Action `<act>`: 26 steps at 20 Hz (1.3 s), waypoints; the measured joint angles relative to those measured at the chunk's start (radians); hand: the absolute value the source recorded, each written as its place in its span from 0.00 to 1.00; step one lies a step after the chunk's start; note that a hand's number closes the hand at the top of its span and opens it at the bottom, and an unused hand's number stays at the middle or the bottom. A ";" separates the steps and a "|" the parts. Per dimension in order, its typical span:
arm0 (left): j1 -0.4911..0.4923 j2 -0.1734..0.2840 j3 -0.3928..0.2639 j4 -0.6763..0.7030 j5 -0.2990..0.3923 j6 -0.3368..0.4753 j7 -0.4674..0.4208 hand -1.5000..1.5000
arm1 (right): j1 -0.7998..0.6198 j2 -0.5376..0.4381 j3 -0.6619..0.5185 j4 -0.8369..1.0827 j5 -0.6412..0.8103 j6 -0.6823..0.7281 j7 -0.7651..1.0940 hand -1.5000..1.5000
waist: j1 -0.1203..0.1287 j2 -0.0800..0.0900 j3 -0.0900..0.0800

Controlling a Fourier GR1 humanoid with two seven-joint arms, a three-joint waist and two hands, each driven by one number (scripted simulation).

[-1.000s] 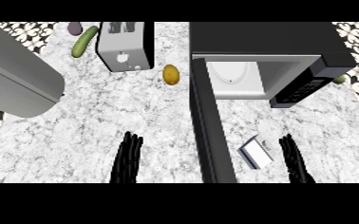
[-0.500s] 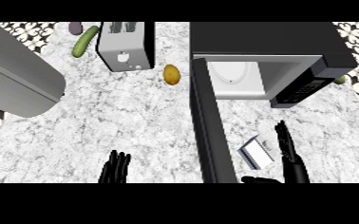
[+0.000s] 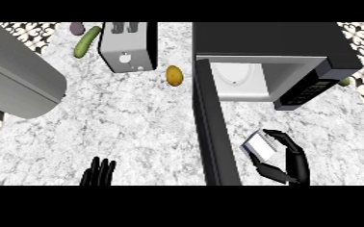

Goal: Pick up the milk, place it into the microwave and close the microwave

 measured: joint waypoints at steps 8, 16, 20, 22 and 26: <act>0.022 0.035 0.051 0.008 0.056 -0.048 -0.056 0.00 | -0.120 -0.082 -0.025 0.201 0.060 -0.054 -0.009 1.00 | 0.006 0.000 -0.001; 0.034 0.050 0.064 -0.009 0.072 -0.057 -0.056 0.00 | -0.247 -0.139 -0.070 0.332 0.038 -0.022 -0.022 1.00 | 0.007 0.005 0.003; 0.040 0.057 0.087 0.009 0.095 -0.076 -0.076 0.00 | -0.251 -0.129 -0.067 0.335 0.018 0.026 -0.027 1.00 | 0.006 0.005 0.003; 0.042 0.054 0.089 0.015 0.101 -0.079 -0.081 0.00 | -0.244 -0.109 -0.058 0.311 0.011 0.039 -0.023 1.00 | 0.002 0.004 0.002; 0.068 0.069 0.093 0.001 0.103 -0.085 -0.096 0.00 | -0.249 -0.074 -0.035 0.253 -0.001 0.058 -0.006 1.00 | -0.001 0.002 0.002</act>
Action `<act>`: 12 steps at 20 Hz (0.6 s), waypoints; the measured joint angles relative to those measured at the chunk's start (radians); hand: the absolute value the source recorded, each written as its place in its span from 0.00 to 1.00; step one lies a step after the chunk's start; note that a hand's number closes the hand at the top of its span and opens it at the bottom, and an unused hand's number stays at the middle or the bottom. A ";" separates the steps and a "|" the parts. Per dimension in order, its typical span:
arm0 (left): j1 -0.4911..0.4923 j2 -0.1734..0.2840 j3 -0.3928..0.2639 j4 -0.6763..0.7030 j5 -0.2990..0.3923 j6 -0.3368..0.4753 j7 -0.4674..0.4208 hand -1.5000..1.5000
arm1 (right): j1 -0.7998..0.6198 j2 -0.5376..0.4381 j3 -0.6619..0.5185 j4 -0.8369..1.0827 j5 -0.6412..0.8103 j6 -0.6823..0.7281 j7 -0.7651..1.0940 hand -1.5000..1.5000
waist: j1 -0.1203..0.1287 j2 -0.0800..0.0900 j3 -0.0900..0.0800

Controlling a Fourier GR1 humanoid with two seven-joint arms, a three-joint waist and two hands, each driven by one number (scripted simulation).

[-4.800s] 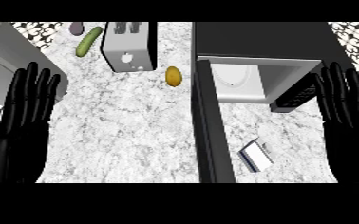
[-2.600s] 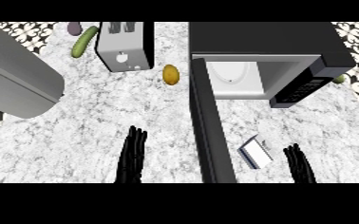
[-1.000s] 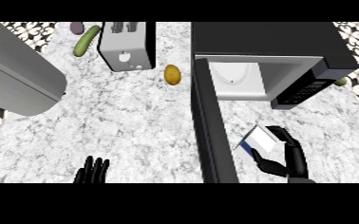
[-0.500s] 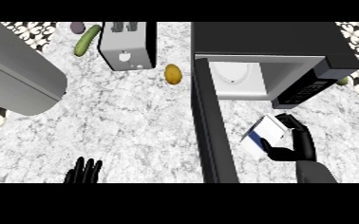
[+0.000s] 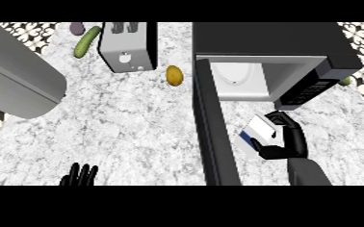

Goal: Pick up the milk, place it into the microwave and close the microwave

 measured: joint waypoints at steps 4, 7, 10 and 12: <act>0.014 0.006 0.017 0.015 0.022 -0.017 -0.018 0.00 | 0.024 0.040 0.033 -0.131 -0.013 0.004 0.039 1.00 | -0.007 -0.002 0.000; 0.008 0.013 0.036 0.014 0.037 -0.027 -0.007 0.00 | 0.064 0.062 0.061 -0.250 -0.007 -0.026 0.084 1.00 | -0.010 -0.003 -0.001; 0.005 0.009 0.044 0.031 0.042 -0.035 -0.013 0.00 | 0.058 0.082 0.080 -0.324 0.006 -0.080 0.149 1.00 | -0.008 -0.002 0.000; 0.016 0.025 0.060 0.025 0.057 -0.053 -0.015 0.00 | 0.065 0.098 0.093 -0.373 0.014 -0.116 0.183 1.00 | -0.007 -0.002 0.000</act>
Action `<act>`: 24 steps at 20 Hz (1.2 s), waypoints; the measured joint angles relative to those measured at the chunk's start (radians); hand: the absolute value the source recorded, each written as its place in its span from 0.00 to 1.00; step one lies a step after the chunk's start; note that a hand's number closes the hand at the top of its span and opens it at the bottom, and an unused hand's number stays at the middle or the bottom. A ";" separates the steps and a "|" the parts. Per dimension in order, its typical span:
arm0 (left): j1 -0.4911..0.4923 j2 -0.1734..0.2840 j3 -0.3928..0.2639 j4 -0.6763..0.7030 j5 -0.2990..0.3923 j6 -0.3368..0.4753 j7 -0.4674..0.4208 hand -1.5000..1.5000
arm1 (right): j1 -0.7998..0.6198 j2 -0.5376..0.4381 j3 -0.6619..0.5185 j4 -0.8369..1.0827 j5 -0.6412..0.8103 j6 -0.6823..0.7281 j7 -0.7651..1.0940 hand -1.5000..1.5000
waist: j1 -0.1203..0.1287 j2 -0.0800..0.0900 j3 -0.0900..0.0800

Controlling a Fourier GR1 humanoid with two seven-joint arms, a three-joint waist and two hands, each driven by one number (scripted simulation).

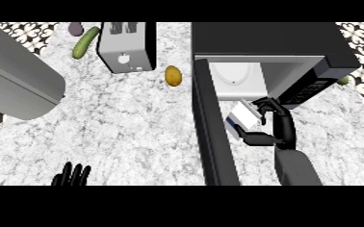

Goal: Pick up the milk, place it into the microwave and close the microwave

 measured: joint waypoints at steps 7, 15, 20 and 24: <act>0.015 0.004 0.028 0.015 0.029 -0.036 -0.024 0.00 | -0.097 -0.022 0.008 -0.029 0.030 -0.074 0.162 1.00 | 0.006 0.002 0.000; -0.025 -0.015 0.051 0.085 0.037 -0.068 -0.043 0.00 | -0.290 -0.071 -0.005 0.198 0.120 -0.196 0.219 1.00 | 0.021 0.007 0.002; -0.049 -0.001 0.076 0.083 0.060 -0.094 -0.023 0.00 | -0.421 -0.108 -0.034 0.369 0.153 -0.273 0.228 1.00 | 0.039 0.013 0.004; -0.054 0.004 0.082 0.081 0.062 -0.104 -0.017 0.00 | -0.501 -0.139 -0.050 0.483 0.180 -0.343 0.225 1.00 | 0.055 0.021 0.005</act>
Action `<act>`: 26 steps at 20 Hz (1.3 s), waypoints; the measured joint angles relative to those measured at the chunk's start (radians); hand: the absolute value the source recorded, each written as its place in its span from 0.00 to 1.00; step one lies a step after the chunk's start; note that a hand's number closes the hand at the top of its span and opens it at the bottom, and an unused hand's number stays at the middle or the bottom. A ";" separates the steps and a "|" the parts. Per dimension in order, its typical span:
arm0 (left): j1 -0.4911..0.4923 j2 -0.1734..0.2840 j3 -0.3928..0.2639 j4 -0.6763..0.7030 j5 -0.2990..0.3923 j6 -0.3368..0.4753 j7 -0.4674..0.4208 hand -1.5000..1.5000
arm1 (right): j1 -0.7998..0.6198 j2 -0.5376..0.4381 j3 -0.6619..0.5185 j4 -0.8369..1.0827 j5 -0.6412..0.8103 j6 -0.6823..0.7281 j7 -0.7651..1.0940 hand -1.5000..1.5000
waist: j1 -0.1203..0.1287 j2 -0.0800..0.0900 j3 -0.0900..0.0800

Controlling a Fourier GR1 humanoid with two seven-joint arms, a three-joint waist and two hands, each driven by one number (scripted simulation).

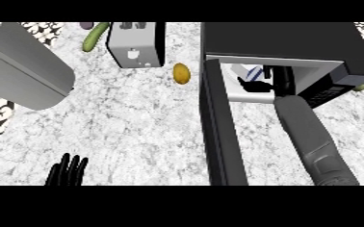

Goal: Pick up the milk, place it into the microwave and close the microwave

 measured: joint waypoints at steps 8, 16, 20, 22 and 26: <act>-0.018 0.013 0.002 0.040 -0.061 0.032 0.022 0.00 | -0.101 -0.040 -0.017 0.129 0.048 -0.198 0.033 0.00 | 0.030 0.017 0.002; -0.057 0.016 -0.014 0.021 -0.106 0.060 0.078 0.00 | -0.166 -0.075 0.011 0.226 0.111 -0.289 0.066 0.00 | 0.048 0.027 0.002; -0.074 0.004 -0.027 0.041 -0.128 0.067 0.078 0.00 | -0.192 -0.081 0.025 0.262 0.131 -0.263 0.073 0.00 | 0.051 0.028 0.001; -0.078 0.005 -0.026 0.034 -0.129 0.066 0.086 0.00 | -0.195 -0.076 0.024 0.267 0.130 -0.238 0.059 0.00 | 0.052 0.029 0.002; -0.080 -0.001 -0.041 0.031 -0.136 0.064 0.088 0.00 | -0.196 -0.071 0.004 0.265 0.109 -0.166 0.017 0.00 | 0.053 0.030 0.002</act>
